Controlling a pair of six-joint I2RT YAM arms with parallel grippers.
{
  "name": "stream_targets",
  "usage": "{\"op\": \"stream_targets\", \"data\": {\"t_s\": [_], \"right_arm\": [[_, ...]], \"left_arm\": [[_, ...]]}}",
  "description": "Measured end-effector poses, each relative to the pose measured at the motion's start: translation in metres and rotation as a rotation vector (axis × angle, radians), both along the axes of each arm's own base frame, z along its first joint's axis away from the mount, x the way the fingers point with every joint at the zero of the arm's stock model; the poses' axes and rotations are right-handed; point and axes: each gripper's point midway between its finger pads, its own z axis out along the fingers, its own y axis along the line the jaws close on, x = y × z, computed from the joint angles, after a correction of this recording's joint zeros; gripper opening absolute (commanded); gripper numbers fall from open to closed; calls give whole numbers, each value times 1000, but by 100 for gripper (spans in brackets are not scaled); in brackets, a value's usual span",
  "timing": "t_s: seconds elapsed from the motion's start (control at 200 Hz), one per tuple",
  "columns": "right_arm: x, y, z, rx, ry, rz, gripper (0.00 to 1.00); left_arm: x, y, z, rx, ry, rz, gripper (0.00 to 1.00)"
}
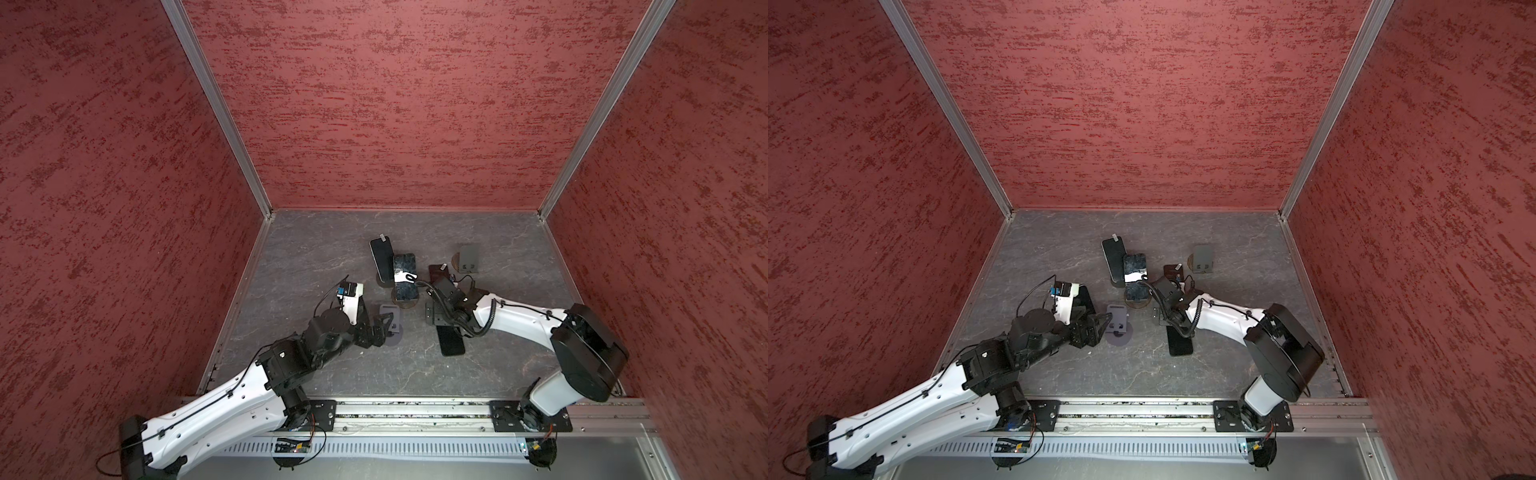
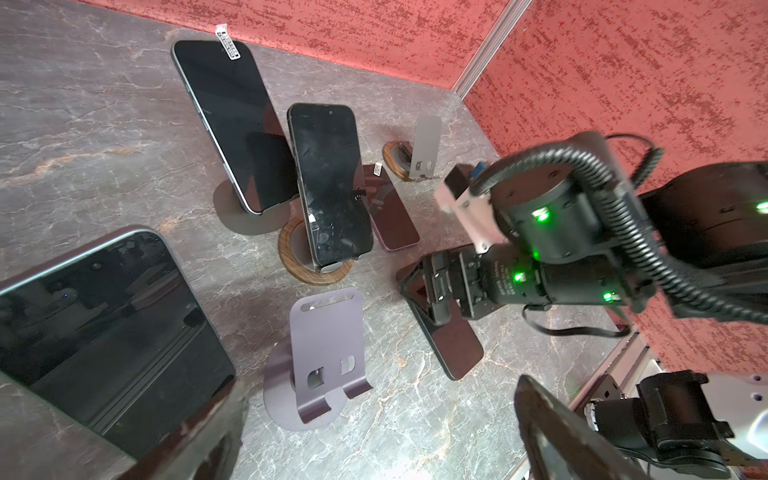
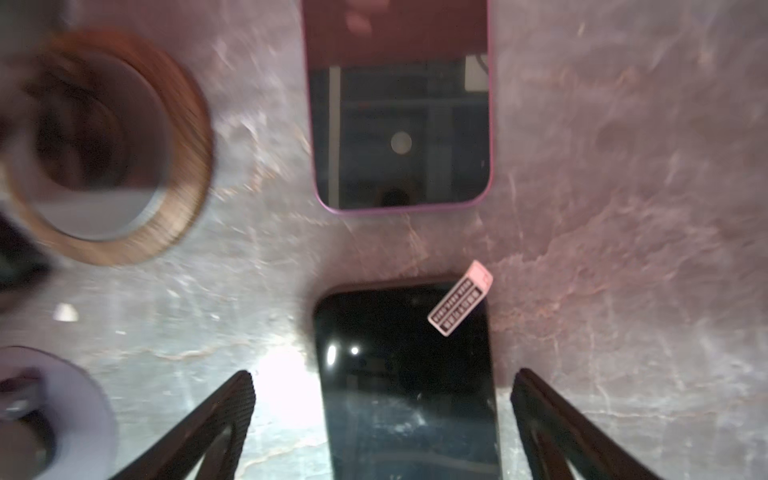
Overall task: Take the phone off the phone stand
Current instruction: 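Lower the black phone flat beside the pink-framed phone and open the right gripper, then move the right gripper onto the empty grey stand and grasp it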
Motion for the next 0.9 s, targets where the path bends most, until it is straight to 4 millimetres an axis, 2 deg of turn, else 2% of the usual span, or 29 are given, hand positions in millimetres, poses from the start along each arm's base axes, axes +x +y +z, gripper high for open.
{"op": "stream_targets", "data": {"t_s": [0.21,0.391,0.686,0.897], "right_arm": [[11,11,30,-7,-76,17,99],[3,31,50,13,-123,74,99],[-6,71,81,88,-179,159,99],[-14,105,93,156,-198,224,99]], "left_arm": [[0,5,-4,22,8,15,100],[-1,11,-2,20,3,33,100],[-8,26,5,-17,-30,55,100],[-13,36,15,-70,-68,62,100]]}}
